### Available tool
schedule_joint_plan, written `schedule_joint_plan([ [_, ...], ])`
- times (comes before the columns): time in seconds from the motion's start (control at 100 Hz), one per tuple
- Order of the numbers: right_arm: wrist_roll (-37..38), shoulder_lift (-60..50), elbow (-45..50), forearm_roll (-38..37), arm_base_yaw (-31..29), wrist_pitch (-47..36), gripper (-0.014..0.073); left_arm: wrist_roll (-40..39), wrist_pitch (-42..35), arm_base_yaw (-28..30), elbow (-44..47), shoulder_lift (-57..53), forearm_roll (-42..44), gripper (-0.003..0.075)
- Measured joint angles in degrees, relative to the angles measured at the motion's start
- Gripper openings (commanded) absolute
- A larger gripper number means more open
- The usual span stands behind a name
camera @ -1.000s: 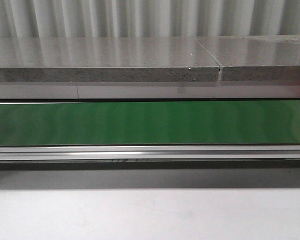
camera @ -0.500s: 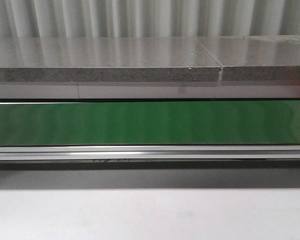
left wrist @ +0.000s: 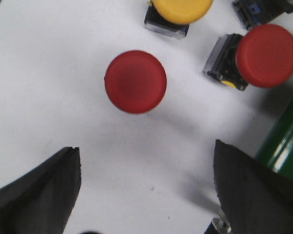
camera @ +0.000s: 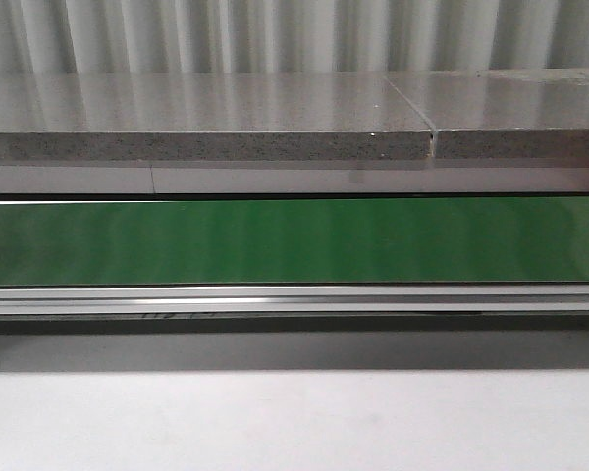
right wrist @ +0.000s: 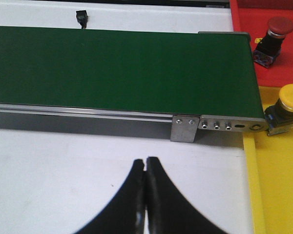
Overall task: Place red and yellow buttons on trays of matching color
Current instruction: 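Grasp a red push button from the cluster with the left gripper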
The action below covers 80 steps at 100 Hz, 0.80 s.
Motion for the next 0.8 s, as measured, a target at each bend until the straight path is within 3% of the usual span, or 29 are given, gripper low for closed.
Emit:
schedule_joint_plan([
  [0.58, 0.0, 0.0, 0.0, 0.0, 0.0, 0.1, -0.0066, 0.0, -12.1, 0.0, 0.0, 8.2, 2.3, 0.0541],
  [0.67, 0.0, 0.0, 0.0, 0.0, 0.0, 0.1, -0.0066, 0.0, -12.1, 0.0, 0.0, 8.6, 2.3, 0.0484],
  [0.8, 0.0, 0.0, 0.0, 0.0, 0.0, 0.1, -0.0066, 0.0, -13.1, 0.0, 0.0, 8.6, 2.4, 0.0324],
])
